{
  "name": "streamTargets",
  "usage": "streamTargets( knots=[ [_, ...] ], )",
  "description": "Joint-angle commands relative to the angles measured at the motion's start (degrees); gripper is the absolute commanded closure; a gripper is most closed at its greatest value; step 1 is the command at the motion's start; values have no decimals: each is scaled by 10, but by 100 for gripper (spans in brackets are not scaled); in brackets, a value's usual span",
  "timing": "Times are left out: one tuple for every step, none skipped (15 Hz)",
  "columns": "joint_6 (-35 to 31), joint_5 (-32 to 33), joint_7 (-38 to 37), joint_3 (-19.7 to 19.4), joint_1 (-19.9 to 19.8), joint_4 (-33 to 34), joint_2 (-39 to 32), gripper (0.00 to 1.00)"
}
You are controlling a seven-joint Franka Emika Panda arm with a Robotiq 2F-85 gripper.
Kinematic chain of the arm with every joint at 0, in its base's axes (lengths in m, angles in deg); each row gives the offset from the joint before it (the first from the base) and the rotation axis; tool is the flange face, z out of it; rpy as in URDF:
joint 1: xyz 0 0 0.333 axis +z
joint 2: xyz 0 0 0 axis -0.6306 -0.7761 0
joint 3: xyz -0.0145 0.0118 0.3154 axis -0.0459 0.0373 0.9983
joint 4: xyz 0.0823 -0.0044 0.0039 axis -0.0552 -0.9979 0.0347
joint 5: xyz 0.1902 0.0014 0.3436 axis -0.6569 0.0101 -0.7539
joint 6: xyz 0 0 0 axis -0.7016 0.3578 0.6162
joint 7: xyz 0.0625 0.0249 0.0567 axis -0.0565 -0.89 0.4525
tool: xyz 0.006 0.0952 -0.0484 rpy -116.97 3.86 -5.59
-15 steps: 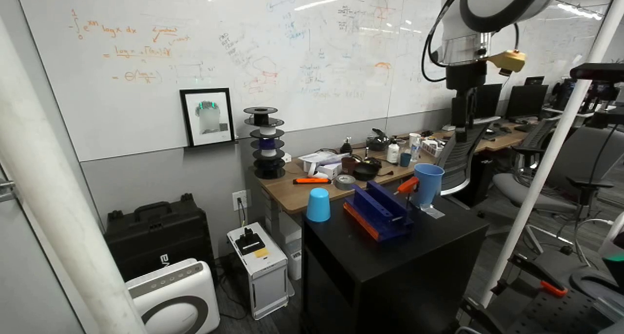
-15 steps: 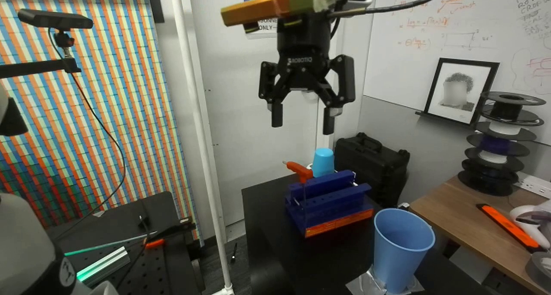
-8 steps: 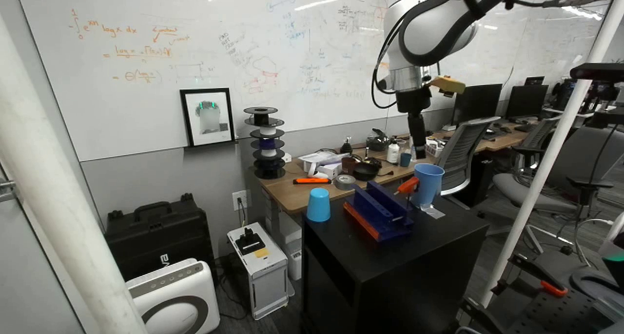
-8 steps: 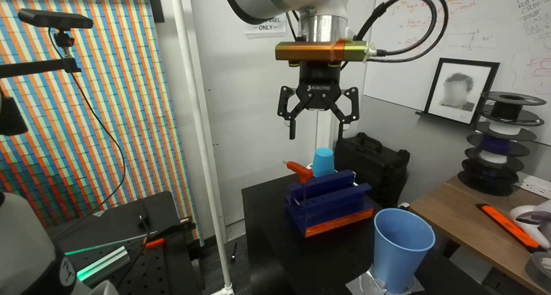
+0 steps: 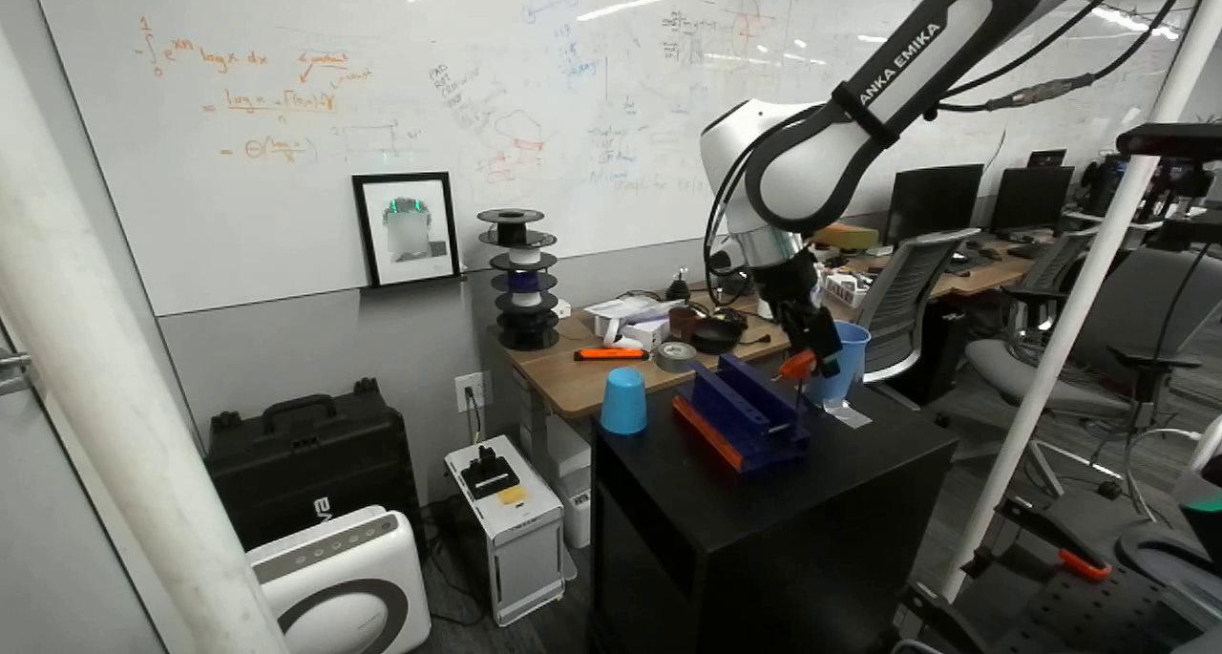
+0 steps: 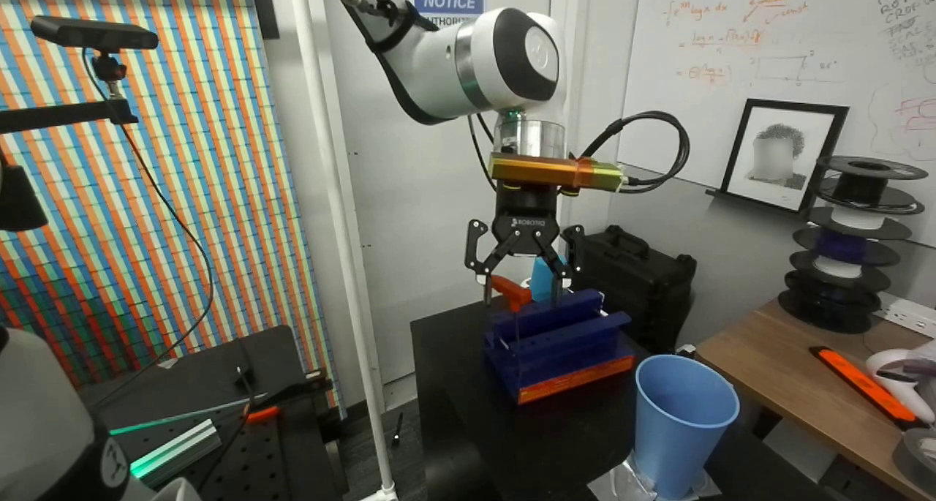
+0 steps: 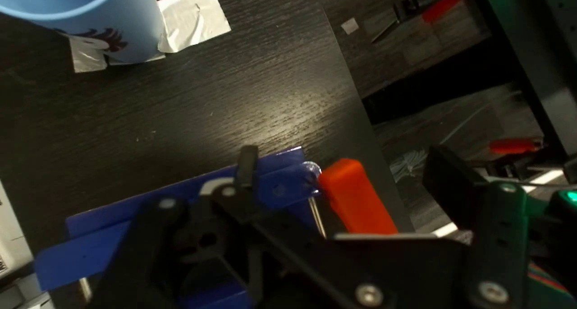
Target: Put the wrench in the large blue cup.
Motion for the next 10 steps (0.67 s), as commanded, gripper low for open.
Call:
streamTargets(
  knots=[
    [-17, 50, 31, 4, 2, -13, -1, 42],
    [-22, 60, 33, 4, 2, -18, 3, 49],
    [-27, 67, 34, 5, 2, -22, 8, 56],
    [-32, 74, 35, 6, 2, -26, 13, 64],
    [-38, 79, 37, 6, 2, -27, 16, 71],
    [-44, 87, 36, 7, 3, -28, 18, 80],
    [-49, 89, 41, 8, 3, -26, 18, 87],
    [-55, 90, 46, 10, 2, -27, 20, 92],
    [-58, 89, 57, 12, 2, -30, 24, 93],
    [-66, 90, 68, 14, 1, -35, 28, 94]
  ],
)
